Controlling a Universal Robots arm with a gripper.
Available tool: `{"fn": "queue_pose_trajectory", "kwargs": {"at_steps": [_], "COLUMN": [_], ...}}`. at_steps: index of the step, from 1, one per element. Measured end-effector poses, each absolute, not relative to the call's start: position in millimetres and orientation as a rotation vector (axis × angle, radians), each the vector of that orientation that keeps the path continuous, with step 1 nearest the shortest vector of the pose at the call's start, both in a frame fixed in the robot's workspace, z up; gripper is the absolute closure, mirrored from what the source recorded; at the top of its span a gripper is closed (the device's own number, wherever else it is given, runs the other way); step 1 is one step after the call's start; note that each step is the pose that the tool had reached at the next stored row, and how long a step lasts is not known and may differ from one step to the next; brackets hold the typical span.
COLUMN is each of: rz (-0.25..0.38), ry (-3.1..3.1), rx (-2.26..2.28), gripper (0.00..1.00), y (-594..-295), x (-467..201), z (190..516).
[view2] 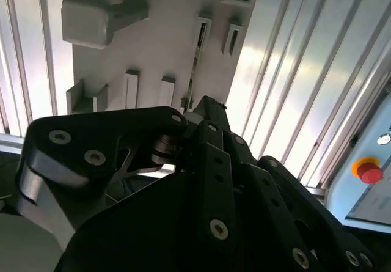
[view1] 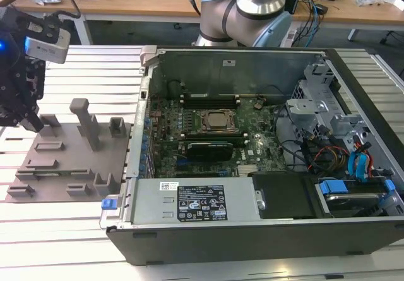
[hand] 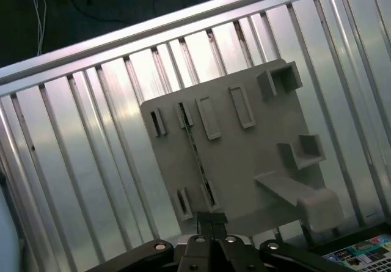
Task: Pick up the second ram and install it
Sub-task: 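Pick up the second ram and move it above second insertion slot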
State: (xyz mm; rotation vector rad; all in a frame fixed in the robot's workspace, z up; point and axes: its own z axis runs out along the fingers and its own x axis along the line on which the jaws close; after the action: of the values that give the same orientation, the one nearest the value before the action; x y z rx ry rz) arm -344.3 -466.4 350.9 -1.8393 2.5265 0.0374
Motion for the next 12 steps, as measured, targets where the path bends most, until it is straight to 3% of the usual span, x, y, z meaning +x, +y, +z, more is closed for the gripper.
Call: {"fn": "queue_pose_trajectory", "kwargs": {"at_steps": [12], "rz": [0.002], "ry": [2.401], "rx": [-2.032], "gripper": [0.89], "y": [-466.2], "x": [-344.2], "z": [350.7]}}
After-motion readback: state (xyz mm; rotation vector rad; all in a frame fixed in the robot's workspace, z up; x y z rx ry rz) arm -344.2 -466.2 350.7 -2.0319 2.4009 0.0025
